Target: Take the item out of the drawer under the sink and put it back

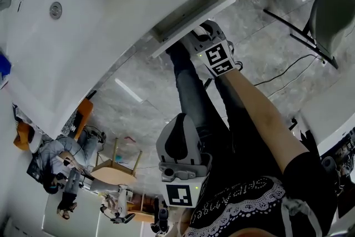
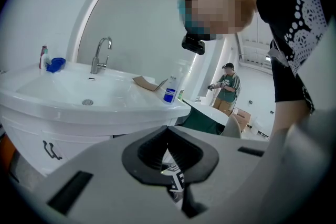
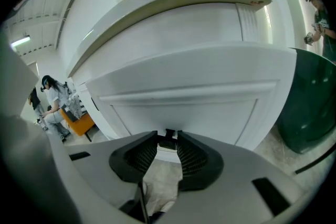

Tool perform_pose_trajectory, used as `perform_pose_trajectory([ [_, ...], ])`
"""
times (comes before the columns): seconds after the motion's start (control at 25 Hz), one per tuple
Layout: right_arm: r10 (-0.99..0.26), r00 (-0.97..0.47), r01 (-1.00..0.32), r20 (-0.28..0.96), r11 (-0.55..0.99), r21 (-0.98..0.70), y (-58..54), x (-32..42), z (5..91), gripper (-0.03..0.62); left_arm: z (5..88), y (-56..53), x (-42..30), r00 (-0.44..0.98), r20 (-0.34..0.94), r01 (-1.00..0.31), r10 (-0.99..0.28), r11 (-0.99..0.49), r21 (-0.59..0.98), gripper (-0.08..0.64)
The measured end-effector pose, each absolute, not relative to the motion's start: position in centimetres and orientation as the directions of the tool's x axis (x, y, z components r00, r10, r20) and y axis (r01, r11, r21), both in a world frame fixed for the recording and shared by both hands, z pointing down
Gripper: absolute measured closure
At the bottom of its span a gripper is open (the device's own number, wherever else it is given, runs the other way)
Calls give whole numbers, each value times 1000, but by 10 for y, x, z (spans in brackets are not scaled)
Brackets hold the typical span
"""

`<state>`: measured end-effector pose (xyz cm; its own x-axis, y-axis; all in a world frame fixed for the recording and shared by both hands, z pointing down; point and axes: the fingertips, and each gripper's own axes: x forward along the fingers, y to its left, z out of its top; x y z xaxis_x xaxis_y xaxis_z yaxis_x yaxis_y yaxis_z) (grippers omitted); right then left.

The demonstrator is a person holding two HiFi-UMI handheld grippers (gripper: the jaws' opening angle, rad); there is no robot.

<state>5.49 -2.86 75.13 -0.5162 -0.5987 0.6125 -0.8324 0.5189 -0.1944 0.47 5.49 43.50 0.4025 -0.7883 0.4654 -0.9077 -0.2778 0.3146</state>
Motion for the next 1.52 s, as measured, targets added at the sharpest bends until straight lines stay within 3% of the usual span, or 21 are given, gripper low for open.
perform_pose_trajectory([
  [0.6, -579, -525, -816, 624, 551, -176, -13, 59, 751, 466, 431, 49, 2, 411, 451, -903, -792, -286, 321, 556],
  [1.28, -490, -483, -813, 726, 560, -162, -4, 70, 735, 468, 398, 55, -14, 368, 403, -917, -838, -254, 309, 555],
  [1.4, -526, -474, -820, 706, 556, -137, -11, 86, 715, 568, 394, 54, -13, 354, 391, -920, -850, -240, 311, 556],
  [1.52, -542, -476, -825, 692, 549, -137, -12, 100, 694, 574, 383, 51, -14, 361, 351, -918, -864, -262, 299, 555],
])
